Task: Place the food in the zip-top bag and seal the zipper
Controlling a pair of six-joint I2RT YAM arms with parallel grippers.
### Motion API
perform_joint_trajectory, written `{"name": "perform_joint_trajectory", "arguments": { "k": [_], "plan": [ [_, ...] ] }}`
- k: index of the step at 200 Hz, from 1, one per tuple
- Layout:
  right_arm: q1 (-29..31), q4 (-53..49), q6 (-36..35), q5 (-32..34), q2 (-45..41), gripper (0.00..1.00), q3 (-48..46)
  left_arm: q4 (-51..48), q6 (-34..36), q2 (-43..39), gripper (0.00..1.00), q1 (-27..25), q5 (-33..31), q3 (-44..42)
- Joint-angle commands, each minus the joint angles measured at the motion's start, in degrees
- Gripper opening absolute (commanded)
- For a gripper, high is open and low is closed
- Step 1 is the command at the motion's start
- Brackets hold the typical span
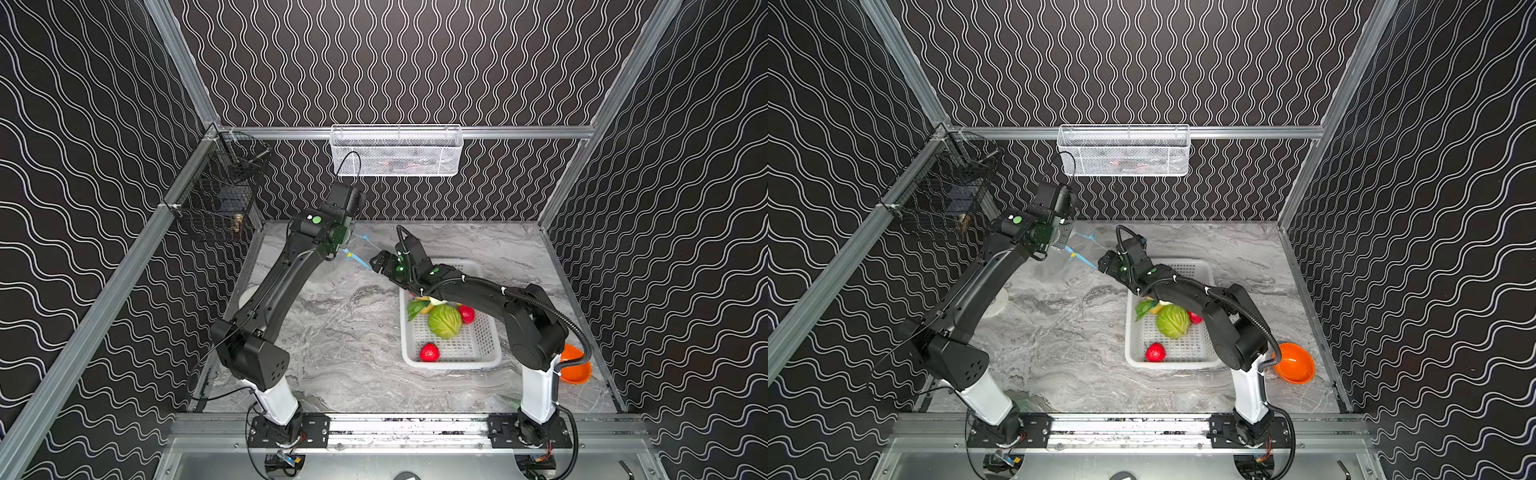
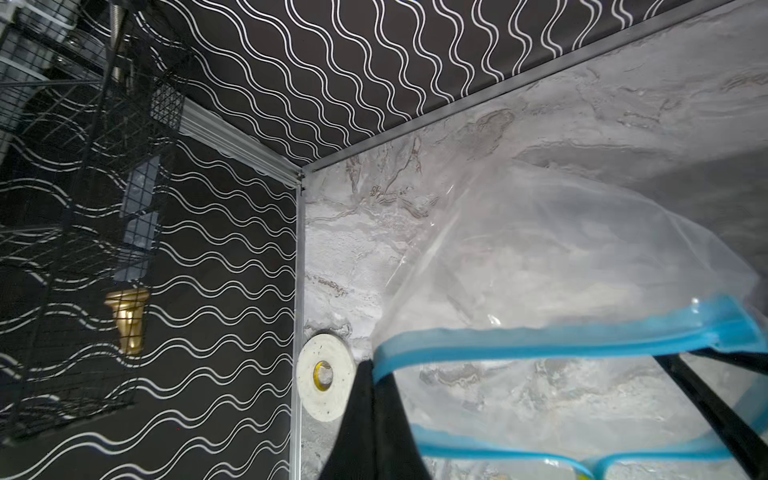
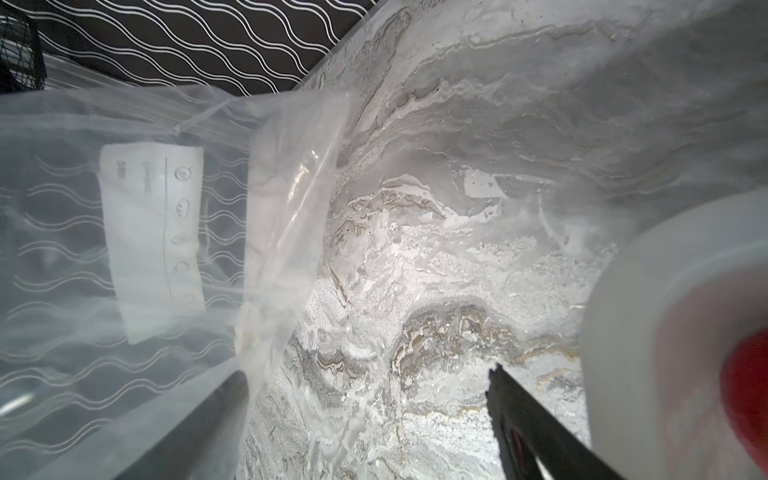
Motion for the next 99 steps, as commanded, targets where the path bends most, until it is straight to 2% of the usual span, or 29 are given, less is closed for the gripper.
{"name": "perform_joint_trajectory", "arguments": {
  "k": [1, 56, 99],
  "plan": [
    [-0.1, -1.6, -0.2, -0.8, -0.5, 0.90, 0.6, 2.1, -0.1, -1.4, 0.00, 0.1, -2.5, -1.4],
    [0.0, -1.5, -0.2, -5.2, -0.4, 0.90, 5.5, 3.4, -0.8, -2.3, 0.00, -2.1, -1.1, -5.7],
    [0.0, -4.7, 0.7, -4.4, -1.4, 0.93, 7.1, 3.8, -1.3, -1.5, 0.00, -4.0, -2.7, -6.4]
  ]
}}
